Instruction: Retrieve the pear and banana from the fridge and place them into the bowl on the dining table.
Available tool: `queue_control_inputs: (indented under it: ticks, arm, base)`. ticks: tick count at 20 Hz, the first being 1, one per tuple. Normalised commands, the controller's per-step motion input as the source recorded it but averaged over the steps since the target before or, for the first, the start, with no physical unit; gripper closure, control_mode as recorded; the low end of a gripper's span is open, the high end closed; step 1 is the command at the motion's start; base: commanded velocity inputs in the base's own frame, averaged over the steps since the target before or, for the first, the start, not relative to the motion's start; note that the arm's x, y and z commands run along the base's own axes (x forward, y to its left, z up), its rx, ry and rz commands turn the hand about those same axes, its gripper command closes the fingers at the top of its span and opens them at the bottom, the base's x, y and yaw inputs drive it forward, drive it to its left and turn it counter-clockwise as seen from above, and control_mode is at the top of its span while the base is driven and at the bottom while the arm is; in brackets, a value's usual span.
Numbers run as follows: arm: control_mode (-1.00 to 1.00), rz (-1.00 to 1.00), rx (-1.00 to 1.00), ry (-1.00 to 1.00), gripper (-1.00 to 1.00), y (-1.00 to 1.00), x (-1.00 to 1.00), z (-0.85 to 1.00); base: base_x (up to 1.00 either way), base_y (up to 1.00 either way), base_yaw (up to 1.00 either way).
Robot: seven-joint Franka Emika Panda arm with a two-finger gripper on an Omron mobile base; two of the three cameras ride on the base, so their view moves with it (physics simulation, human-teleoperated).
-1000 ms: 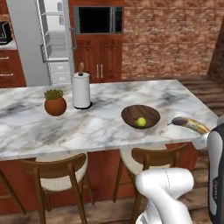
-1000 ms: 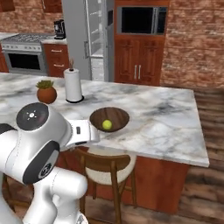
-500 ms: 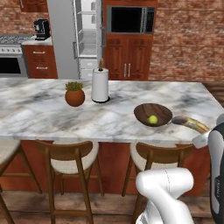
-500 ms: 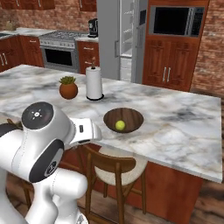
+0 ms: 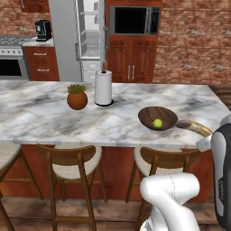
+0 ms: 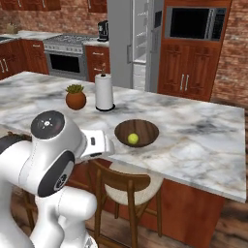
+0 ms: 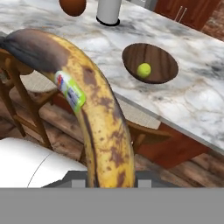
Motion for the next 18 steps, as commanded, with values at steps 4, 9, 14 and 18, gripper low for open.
queue_control_inputs:
  ticks: [4, 9, 14, 18]
  arm:
    - [-1.00, 0.00, 0.07, 0.10, 1.00, -0.24, 0.84, -0.03]
    - [-1.00, 0.00, 0.09, 0.16, 1.00, -0.23, 0.96, 0.00]
    - [-1.00, 0.00, 0.02, 0.02, 1.00, -0.06, 0.96, -0.09]
    - [-1.00, -0.01, 0.00, 0.00, 1.00, 0.00, 0.68, -0.27]
  base:
    - [0.00, 0.00, 0.00]
    - [0.00, 0.00, 0.00]
    - [0.00, 0.00, 0.00]
    - [0.00, 0.00, 0.00]
